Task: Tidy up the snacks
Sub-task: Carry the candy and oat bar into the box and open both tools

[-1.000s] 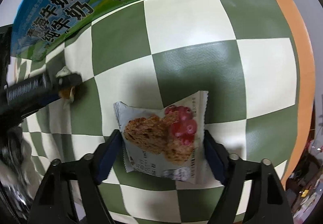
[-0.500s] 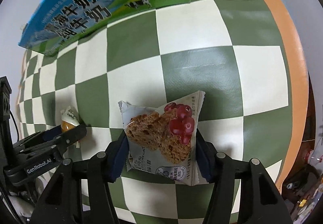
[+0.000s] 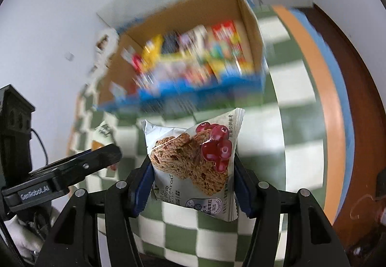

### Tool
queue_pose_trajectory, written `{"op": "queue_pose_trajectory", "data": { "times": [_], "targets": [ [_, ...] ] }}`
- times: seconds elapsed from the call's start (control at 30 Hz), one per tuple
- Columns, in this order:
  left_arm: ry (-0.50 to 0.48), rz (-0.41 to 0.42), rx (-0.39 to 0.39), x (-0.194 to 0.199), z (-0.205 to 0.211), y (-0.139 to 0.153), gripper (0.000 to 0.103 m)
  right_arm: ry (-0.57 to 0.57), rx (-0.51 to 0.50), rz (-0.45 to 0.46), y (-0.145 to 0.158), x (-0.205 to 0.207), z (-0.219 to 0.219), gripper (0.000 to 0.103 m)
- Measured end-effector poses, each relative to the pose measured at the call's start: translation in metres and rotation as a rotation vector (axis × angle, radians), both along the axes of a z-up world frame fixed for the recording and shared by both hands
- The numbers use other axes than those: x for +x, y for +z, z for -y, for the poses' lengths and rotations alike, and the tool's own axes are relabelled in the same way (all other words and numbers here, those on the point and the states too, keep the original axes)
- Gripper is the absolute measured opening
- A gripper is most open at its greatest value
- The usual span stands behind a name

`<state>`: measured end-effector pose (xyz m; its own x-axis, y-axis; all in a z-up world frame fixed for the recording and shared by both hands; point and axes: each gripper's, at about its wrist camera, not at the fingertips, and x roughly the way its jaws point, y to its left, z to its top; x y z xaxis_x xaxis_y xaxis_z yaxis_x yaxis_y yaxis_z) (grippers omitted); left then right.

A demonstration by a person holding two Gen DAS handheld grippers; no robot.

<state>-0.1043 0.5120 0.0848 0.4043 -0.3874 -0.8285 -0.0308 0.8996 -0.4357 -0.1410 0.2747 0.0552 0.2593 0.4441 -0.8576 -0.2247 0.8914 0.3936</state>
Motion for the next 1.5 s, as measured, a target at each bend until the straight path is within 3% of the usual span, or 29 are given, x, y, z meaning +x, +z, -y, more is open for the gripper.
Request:
{"op": "queue_pose_trajectory", "data": {
  "times": [0.13, 0.23, 0.47, 0.67, 0.83, 0.87, 0.9, 0.93, 1.1, 1.3, 1.5],
  "targets": [
    [-0.004, 0.034, 0.06, 0.065, 0.0, 0.016, 0.056, 0.015, 0.007, 0.07, 0.041, 0.047, -0.016, 0.062],
    [-0.008, 0.008, 0.12, 0.116, -0.008, 0.006, 0.056, 0.019, -0.031, 0.107, 0.054, 0.093, -0.032, 0.062],
    [0.016, -0.132, 0.256, 0.212, -0.043, -0.047, 0.056, -0.009, -0.118, 0.039, 0.025, 0.194, -0.07, 0.062],
    [0.055, -0.21, 0.299, 0.253, -0.068, -0.09, 0.058, -0.017, -0.166, -0.031, -0.016, 0.245, -0.093, 0.062],
    [0.072, -0.285, 0.294, 0.258, -0.081, -0.115, 0.062, -0.019, -0.204, -0.087, -0.043, 0.27, -0.107, 0.068],
    [0.074, -0.289, 0.294, 0.257, -0.081, -0.118, 0.066, -0.015, -0.213, -0.104, -0.049, 0.273, -0.109, 0.076],
    [0.078, -0.292, 0.301, 0.255, -0.081, -0.119, 0.077, -0.015, -0.227, -0.12, -0.054, 0.277, -0.111, 0.087],
    [0.083, -0.284, 0.305, 0.252, -0.082, -0.117, 0.082, -0.017, -0.236, -0.128, -0.059, 0.279, -0.111, 0.09],
    [0.064, -0.264, 0.325, 0.239, -0.074, -0.12, 0.101, 0.011, -0.293, -0.125, -0.068, 0.278, -0.109, 0.092],
    [0.069, -0.241, 0.32, 0.221, -0.068, -0.118, 0.101, 0.042, -0.335, -0.12, -0.069, 0.26, -0.096, 0.095],
    [0.093, -0.188, 0.329, 0.202, -0.062, -0.097, 0.101, 0.031, -0.346, -0.091, -0.064, 0.24, -0.081, 0.096]
  ]
}}
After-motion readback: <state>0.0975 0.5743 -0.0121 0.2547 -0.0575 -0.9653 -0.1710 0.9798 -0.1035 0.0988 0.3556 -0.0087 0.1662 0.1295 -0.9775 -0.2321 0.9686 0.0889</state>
